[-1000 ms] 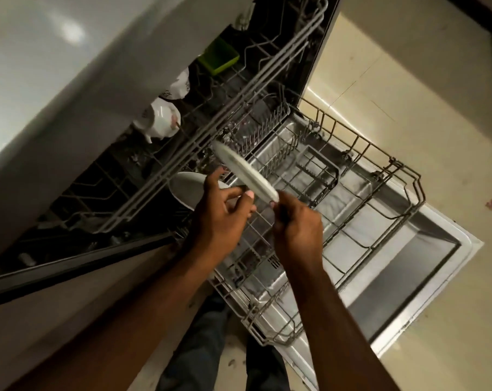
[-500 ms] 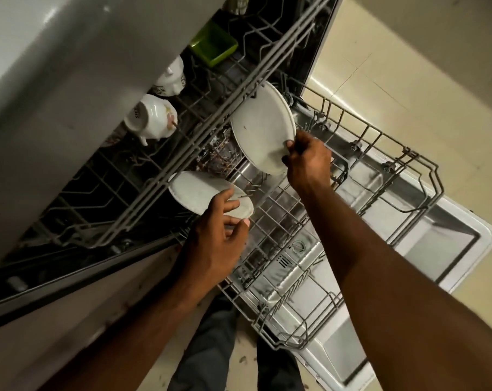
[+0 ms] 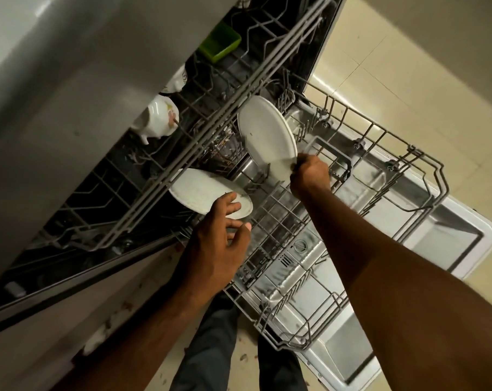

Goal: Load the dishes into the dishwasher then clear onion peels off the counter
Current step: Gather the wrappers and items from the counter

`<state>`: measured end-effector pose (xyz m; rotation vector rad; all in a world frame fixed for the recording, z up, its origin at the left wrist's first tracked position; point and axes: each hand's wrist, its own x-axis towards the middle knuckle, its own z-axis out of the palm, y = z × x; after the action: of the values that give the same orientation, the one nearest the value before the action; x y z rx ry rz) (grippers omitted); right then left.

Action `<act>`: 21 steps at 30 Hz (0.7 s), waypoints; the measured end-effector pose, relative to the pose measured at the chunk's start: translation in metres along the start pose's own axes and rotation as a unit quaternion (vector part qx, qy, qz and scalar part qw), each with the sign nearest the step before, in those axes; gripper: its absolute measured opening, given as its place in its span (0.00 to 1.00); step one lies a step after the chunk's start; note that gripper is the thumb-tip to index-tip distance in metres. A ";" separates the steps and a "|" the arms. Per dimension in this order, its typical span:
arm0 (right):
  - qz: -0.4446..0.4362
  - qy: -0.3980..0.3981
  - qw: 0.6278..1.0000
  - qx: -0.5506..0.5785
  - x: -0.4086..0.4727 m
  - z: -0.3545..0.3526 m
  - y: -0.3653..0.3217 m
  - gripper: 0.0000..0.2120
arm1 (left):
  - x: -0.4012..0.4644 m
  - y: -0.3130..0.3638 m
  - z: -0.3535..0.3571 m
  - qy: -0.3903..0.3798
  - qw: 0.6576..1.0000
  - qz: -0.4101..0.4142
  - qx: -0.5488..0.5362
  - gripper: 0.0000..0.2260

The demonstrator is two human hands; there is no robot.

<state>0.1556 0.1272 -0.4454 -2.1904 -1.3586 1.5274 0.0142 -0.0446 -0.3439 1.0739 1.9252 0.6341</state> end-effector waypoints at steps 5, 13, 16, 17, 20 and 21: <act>0.020 -0.016 0.996 -0.087 -0.005 0.007 0.017 0.10 | 0.002 0.000 -0.007 -0.001 1.000 0.013 0.023 0.25; -0.018 -0.061 0.995 -0.081 -0.091 0.003 0.044 0.10 | -0.015 0.013 -0.018 -0.005 0.999 0.012 0.035 0.25; -0.053 -0.064 0.995 -0.060 -0.145 -0.008 0.046 0.13 | -0.032 0.028 -0.023 -0.011 0.998 0.018 0.057 0.27; -0.068 -0.061 0.994 -0.057 -0.163 -0.013 0.045 0.14 | -0.038 0.033 -0.024 -0.016 0.998 0.017 0.064 0.27; -0.123 -0.046 0.990 -0.058 -0.225 -0.042 0.034 0.21 | -0.072 0.059 -0.028 -0.039 0.997 0.015 0.066 0.30; -0.136 -0.040 0.989 -0.041 -0.246 -0.053 0.027 0.22 | -0.085 0.070 -0.030 -0.049 0.997 0.013 0.062 0.30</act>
<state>0.1962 -0.0497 -0.2692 -1.9066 -1.6916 1.4938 0.0453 -0.0829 -0.2413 1.1872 1.8885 0.4716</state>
